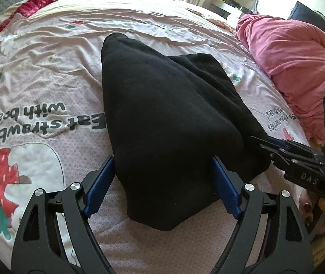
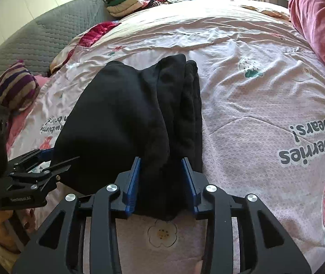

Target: Fold small clothes

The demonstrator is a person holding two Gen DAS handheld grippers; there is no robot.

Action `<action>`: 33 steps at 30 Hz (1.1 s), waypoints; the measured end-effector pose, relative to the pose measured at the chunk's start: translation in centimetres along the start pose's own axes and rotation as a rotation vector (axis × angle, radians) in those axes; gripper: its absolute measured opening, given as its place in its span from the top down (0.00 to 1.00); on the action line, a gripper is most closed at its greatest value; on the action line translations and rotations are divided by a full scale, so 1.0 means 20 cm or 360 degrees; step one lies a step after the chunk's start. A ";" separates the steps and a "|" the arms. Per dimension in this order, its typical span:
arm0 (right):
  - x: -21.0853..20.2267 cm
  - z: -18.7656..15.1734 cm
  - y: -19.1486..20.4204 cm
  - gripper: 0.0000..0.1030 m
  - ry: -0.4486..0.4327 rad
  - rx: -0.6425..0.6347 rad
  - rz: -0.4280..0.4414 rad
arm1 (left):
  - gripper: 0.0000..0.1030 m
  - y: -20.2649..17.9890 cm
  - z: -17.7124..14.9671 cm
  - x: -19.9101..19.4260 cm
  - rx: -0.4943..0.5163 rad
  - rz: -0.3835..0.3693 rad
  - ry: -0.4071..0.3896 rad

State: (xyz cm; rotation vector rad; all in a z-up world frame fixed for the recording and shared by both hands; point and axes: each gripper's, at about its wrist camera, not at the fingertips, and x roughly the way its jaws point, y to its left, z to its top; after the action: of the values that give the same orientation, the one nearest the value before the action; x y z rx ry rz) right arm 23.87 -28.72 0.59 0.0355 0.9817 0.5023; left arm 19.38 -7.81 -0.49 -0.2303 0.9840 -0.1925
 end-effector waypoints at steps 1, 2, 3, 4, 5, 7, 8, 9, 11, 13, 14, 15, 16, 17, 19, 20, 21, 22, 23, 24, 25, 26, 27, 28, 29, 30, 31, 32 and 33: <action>0.00 0.00 0.01 0.65 -0.0004 -0.0008 -0.0015 | 0.27 0.00 0.00 0.00 -0.0002 -0.0001 0.0002; -0.01 0.00 0.02 0.65 -0.0009 -0.0014 -0.0028 | 0.27 0.00 0.00 0.00 -0.0003 -0.0001 0.0003; -0.01 0.00 0.02 0.65 -0.0014 -0.0017 -0.0043 | 0.27 0.00 0.00 0.00 -0.0005 -0.0002 0.0005; -0.02 0.00 0.02 0.64 -0.0021 -0.0016 -0.0052 | 0.27 0.00 0.00 0.00 -0.0009 -0.0005 0.0007; -0.02 0.00 0.03 0.63 -0.0026 -0.0011 -0.0053 | 0.27 0.01 0.00 0.00 -0.0014 -0.0008 0.0008; -0.04 0.01 0.03 0.57 -0.0051 0.0006 -0.0083 | 0.27 0.01 0.00 -0.01 -0.0022 -0.0013 0.0010; -0.05 0.01 0.03 0.55 -0.0063 0.0002 -0.0104 | 0.27 0.01 0.00 -0.01 -0.0024 -0.0016 0.0014; -0.06 0.01 0.03 0.54 -0.0077 -0.0003 -0.0123 | 0.27 0.01 0.00 -0.02 -0.0026 -0.0018 0.0015; -0.08 0.02 0.03 0.54 -0.0095 0.0007 -0.0139 | 0.27 0.02 0.00 -0.03 -0.0025 -0.0021 0.0016; -0.10 0.02 0.03 0.51 -0.0128 0.0048 -0.0127 | 0.27 0.02 -0.01 -0.04 -0.0022 -0.0024 0.0008; -0.11 0.02 0.02 0.48 -0.0141 0.0062 -0.0120 | 0.27 0.01 -0.01 -0.05 -0.0019 -0.0024 0.0002; -0.12 0.02 0.02 0.41 -0.0159 0.0076 -0.0112 | 0.27 0.01 -0.01 -0.07 -0.0016 -0.0022 -0.0012; -0.14 0.02 0.03 0.38 -0.0174 0.0080 -0.0111 | 0.27 0.01 -0.01 -0.07 -0.0015 -0.0024 -0.0017; -0.15 0.02 0.03 0.38 -0.0186 0.0081 -0.0113 | 0.27 0.01 -0.01 -0.09 -0.0015 -0.0028 -0.0025; -0.17 0.01 0.05 0.35 -0.0211 0.0082 -0.0119 | 0.27 0.02 0.00 -0.10 -0.0019 -0.0028 -0.0035; -0.18 0.01 0.05 0.34 -0.0228 0.0085 -0.0123 | 0.27 0.02 0.00 -0.12 -0.0021 -0.0030 -0.0041; -0.20 0.00 0.05 0.29 -0.0252 0.0090 -0.0129 | 0.27 0.02 0.00 -0.12 -0.0021 -0.0030 -0.0046; -0.21 -0.01 0.05 0.25 -0.0274 0.0091 -0.0132 | 0.27 0.02 0.00 -0.14 -0.0020 -0.0027 -0.0057; -0.24 -0.02 0.06 0.24 -0.0313 0.0085 -0.0140 | 0.27 0.02 0.00 -0.15 -0.0018 -0.0024 -0.0068; -0.25 -0.02 0.07 0.21 -0.0337 0.0079 -0.0149 | 0.27 0.02 0.00 -0.16 -0.0016 -0.0022 -0.0077; -0.28 -0.03 0.08 0.16 -0.0374 0.0069 -0.0163 | 0.25 0.02 0.00 -0.18 -0.0014 -0.0016 -0.0094; -0.29 -0.04 0.09 0.14 -0.0393 0.0063 -0.0166 | 0.23 0.02 0.00 -0.19 -0.0012 -0.0012 -0.0106; -0.31 -0.05 0.10 0.11 -0.0427 0.0055 -0.0172 | 0.21 0.02 0.00 -0.21 -0.0009 -0.0007 -0.0119; -0.33 -0.06 0.11 0.10 -0.0452 0.0048 -0.0174 | 0.20 0.02 0.00 -0.23 -0.0006 -0.0003 -0.0132; -0.34 -0.06 0.12 0.09 -0.0466 0.0041 -0.0173 | 0.19 0.02 -0.01 -0.24 -0.0007 -0.0004 -0.0144; -0.35 -0.07 0.12 0.09 -0.0480 0.0033 -0.0173 | 0.17 0.02 -0.01 -0.26 -0.0011 -0.0010 -0.0153; -0.35 -0.09 0.12 0.09 -0.0495 0.0031 -0.0178 | 0.17 0.02 -0.01 -0.27 -0.0011 -0.0013 -0.0162; -0.36 -0.10 0.12 0.09 -0.0505 0.0029 -0.0180 | 0.17 0.02 -0.02 -0.29 -0.0007 -0.0012 -0.0176; -0.37 -0.12 0.13 0.08 -0.0524 0.0024 -0.0180 | 0.17 0.01 -0.02 -0.31 0.0001 -0.0006 -0.0192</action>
State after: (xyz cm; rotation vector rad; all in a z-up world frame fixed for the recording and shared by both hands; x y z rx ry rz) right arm 17.67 -29.97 5.73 0.0736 0.6608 0.3705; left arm 15.70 -5.96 4.13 -0.2406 0.8641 -0.1802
